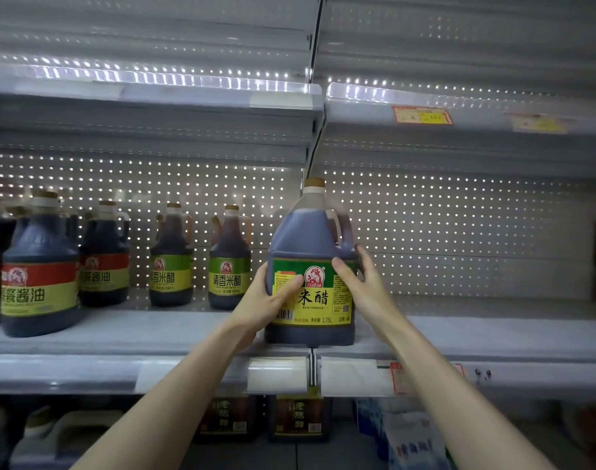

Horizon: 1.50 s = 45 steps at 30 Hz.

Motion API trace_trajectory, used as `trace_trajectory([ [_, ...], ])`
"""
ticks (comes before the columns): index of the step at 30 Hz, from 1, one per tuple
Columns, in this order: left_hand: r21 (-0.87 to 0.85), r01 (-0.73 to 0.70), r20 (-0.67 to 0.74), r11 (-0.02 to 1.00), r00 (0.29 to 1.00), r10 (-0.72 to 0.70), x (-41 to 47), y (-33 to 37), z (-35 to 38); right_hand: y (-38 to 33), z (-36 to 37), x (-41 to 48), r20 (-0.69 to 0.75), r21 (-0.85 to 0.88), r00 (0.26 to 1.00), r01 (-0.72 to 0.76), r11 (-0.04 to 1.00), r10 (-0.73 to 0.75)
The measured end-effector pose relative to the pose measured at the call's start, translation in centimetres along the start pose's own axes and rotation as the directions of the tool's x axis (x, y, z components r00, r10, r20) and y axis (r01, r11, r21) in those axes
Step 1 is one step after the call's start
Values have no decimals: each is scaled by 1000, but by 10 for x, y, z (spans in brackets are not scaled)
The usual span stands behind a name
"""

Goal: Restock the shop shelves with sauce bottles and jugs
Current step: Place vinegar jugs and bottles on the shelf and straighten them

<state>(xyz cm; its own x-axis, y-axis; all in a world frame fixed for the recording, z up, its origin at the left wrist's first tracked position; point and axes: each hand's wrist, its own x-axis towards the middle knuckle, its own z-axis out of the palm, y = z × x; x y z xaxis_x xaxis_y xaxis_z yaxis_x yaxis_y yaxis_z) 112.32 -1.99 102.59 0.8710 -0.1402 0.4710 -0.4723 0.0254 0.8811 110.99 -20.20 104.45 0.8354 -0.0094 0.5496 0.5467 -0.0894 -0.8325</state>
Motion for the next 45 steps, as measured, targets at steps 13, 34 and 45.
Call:
trace_trajectory([
  [13, 11, 27, 68, 1000, 997, -28, 3, -4, -4, 27, 3, -4, 96, -47, 989, -113, 992, 117],
  [34, 0, 33, 72, 999, 997, -33, 5, -7, -3, 30, 2, -4, 92, -65, 989, -107, 992, 113],
  [45, 2, 67, 70, 998, 995, -67, 3, -4, -1, 27, 4, -7, 70, -94, 990, -116, 989, 122],
])
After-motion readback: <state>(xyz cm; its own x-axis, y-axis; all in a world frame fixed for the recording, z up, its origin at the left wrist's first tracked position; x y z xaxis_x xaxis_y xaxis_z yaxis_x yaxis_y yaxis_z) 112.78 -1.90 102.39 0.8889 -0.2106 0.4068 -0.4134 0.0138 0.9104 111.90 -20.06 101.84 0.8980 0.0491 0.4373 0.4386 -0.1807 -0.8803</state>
